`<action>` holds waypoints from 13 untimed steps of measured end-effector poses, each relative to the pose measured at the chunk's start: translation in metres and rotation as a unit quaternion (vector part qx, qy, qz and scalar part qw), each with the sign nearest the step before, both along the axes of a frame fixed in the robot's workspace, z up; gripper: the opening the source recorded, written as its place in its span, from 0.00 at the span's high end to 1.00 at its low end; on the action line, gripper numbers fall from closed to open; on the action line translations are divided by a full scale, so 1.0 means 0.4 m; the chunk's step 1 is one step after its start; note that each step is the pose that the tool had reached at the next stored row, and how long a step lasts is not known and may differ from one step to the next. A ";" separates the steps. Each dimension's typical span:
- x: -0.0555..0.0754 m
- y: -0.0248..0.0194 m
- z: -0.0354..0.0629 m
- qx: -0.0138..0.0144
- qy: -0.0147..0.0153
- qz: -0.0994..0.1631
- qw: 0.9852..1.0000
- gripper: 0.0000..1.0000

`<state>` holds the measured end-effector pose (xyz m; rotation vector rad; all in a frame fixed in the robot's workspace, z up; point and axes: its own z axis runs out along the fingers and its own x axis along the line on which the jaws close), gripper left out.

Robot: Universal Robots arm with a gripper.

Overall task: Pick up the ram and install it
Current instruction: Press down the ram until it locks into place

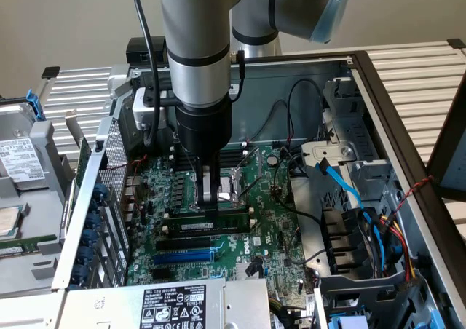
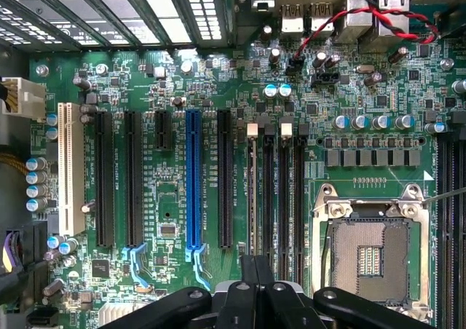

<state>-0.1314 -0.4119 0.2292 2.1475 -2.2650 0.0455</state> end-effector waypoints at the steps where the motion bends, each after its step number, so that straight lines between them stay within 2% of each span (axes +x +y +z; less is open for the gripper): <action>1: 0.000 0.000 0.000 0.000 0.000 0.000 1.000 0.90; 13: 0.000 0.000 0.000 0.000 0.000 0.000 1.000 0.90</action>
